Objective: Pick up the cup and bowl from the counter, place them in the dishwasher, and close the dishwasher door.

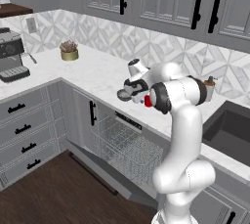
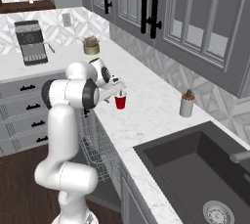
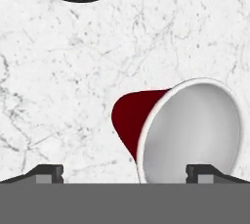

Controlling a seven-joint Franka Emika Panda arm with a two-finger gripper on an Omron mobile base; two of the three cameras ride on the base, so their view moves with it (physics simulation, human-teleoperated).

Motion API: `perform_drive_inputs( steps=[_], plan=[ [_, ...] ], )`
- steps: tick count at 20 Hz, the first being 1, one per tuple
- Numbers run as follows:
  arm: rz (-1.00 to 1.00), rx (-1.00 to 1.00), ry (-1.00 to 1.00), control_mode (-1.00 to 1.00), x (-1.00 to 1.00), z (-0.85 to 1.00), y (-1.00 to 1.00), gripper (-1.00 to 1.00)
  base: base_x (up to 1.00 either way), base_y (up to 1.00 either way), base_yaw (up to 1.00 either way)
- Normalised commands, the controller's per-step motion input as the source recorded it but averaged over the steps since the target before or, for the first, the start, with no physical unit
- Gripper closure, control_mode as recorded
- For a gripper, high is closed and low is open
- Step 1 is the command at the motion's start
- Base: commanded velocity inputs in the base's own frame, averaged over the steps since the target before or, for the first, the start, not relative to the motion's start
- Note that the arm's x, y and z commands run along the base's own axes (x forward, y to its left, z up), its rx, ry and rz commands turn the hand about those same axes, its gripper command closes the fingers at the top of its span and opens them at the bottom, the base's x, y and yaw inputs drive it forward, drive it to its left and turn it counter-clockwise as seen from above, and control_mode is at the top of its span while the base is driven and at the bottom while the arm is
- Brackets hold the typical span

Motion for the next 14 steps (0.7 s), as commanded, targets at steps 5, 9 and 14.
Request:
perform_drive_inputs(
  steps=[5, 9, 14],
  plan=[
    [0.03, 0.0, 0.0, -1.0, 0.35, -0.23, -0.04, -1.0, 0.0, 0.0, 0.0],
    [0.04, -0.01, 0.0, -1.0, 0.39, -0.23, -0.01, -1.0, 0.0, 0.0, 0.0],
    [0.04, 0.0, 0.0, -1.0, 0.11, -0.21, 0.0, 1.0, 0.0, 0.0, 0.0]
  ],
)
